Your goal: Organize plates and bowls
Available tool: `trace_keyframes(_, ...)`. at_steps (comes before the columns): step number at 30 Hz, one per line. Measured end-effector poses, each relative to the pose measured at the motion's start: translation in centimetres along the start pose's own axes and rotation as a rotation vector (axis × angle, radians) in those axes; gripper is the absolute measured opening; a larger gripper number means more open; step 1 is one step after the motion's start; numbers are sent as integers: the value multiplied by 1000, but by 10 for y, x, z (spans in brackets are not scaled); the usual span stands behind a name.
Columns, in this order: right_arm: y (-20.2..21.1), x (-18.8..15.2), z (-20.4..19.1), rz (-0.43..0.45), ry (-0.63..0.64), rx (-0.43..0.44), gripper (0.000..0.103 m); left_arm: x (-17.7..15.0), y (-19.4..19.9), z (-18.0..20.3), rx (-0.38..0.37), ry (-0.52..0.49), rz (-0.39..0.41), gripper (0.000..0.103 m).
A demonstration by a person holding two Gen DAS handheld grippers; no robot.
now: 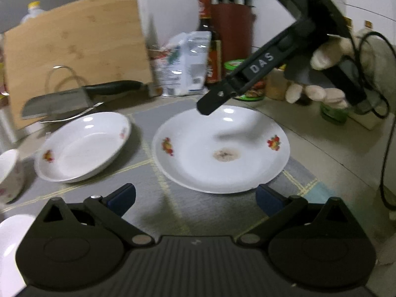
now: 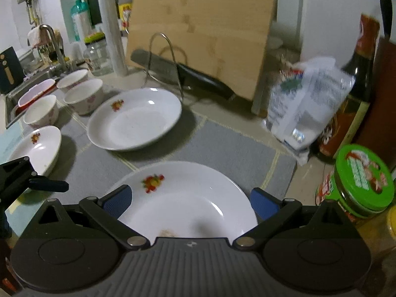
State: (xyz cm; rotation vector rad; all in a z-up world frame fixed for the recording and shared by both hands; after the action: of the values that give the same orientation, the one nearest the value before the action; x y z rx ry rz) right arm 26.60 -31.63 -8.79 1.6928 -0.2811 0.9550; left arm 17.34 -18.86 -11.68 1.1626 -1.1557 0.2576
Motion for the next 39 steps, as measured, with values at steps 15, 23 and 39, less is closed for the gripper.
trace_keyframes(15,21,6,-97,82,14,67,103,-24,80,-53,184,155,39,102)
trace_keyframes(23,-4,0,-160,9,24,101,103,-60,124,-107,222,157,14,102)
trace_keyframes(39,-51,-4,-243,-64,-3,139,103,-142,152,-183,197,156,-96,102)
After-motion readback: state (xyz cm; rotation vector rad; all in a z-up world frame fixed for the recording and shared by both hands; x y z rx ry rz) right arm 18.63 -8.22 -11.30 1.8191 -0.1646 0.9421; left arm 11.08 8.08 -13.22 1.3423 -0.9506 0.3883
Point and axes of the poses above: each gripper's, at about its wrist camera, not at the fingertips, and y roughly against the way its jaws point, z to its right, x to its top, the point moved 9 cm from there along -y, roughly the way its jaws point, and after that the axes turned 3 degrees about z, right-handed, at the moved point
